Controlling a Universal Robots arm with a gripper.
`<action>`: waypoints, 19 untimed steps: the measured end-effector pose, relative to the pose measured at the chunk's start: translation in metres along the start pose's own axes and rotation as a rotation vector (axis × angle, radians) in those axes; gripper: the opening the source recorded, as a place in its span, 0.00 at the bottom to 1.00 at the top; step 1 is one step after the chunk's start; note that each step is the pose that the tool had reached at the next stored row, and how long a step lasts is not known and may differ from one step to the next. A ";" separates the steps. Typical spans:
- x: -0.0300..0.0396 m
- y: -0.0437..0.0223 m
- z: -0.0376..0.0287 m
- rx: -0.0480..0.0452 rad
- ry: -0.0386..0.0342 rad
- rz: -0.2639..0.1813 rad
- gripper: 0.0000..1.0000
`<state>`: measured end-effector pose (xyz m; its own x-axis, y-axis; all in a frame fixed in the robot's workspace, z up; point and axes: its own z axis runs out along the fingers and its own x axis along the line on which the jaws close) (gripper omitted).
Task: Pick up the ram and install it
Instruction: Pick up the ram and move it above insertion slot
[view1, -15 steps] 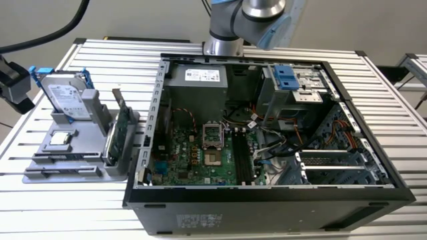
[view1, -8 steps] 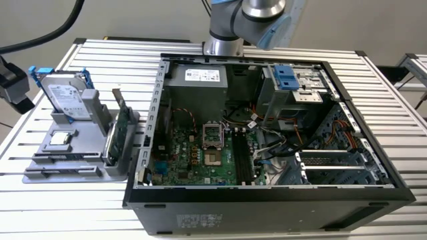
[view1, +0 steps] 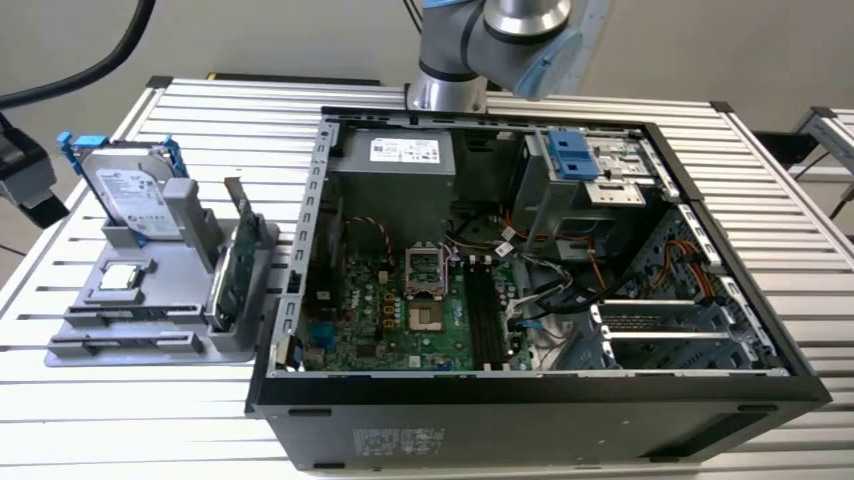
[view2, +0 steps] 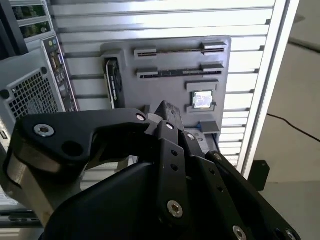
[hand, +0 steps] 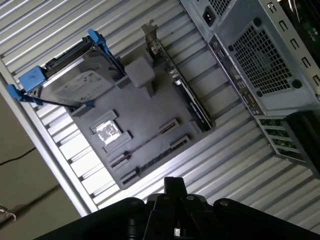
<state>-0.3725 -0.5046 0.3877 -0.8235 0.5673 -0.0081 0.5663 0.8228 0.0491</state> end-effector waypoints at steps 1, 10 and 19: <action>0.0001 0.0000 0.0000 0.0000 -0.0004 0.008 0.00; 0.0005 -0.0003 -0.0002 0.0007 -0.0040 0.083 0.00; 0.0010 -0.0006 -0.0004 0.0013 -0.0079 0.161 0.00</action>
<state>-0.3737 -0.5046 0.3880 -0.7221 0.6917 -0.0081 0.6906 0.7215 0.0491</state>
